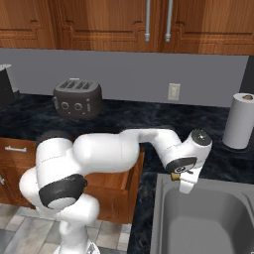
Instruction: Restock the sink supplies by placing the sponge and soap dispenser on the counter and next to the sink. Make sure the soap dispenser is upright.
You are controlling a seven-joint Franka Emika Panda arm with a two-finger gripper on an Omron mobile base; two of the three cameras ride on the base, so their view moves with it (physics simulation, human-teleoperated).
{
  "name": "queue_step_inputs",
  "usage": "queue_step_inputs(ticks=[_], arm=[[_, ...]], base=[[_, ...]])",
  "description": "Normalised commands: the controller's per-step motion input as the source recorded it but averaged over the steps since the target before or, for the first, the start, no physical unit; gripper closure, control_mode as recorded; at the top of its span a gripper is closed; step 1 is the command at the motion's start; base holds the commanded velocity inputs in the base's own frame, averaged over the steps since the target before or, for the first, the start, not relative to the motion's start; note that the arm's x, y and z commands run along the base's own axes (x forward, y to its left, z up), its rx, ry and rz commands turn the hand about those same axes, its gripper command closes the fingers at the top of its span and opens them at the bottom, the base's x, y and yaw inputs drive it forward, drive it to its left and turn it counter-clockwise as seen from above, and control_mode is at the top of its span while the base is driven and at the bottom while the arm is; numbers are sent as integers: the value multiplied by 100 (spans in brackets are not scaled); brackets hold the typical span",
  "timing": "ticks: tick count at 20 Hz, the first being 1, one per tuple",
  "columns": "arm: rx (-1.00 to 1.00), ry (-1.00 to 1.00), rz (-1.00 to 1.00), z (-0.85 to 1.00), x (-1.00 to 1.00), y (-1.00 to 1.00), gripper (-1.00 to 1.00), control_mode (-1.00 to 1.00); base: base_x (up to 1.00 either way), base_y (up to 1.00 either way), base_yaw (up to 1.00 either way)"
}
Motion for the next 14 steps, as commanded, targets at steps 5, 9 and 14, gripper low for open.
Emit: queue_step_inputs(ticks=[5, 9, 14], arm=[[0, -7, 0, -34, 46, -60, 100, -100], [-1, -5, 0, -14, 27, -44, 100, -100], [1, -1, 0, 6, 4, -37, 100, -100]], base=[[0, 0, 0], [0, 0, 0], [0, 0, 0]])
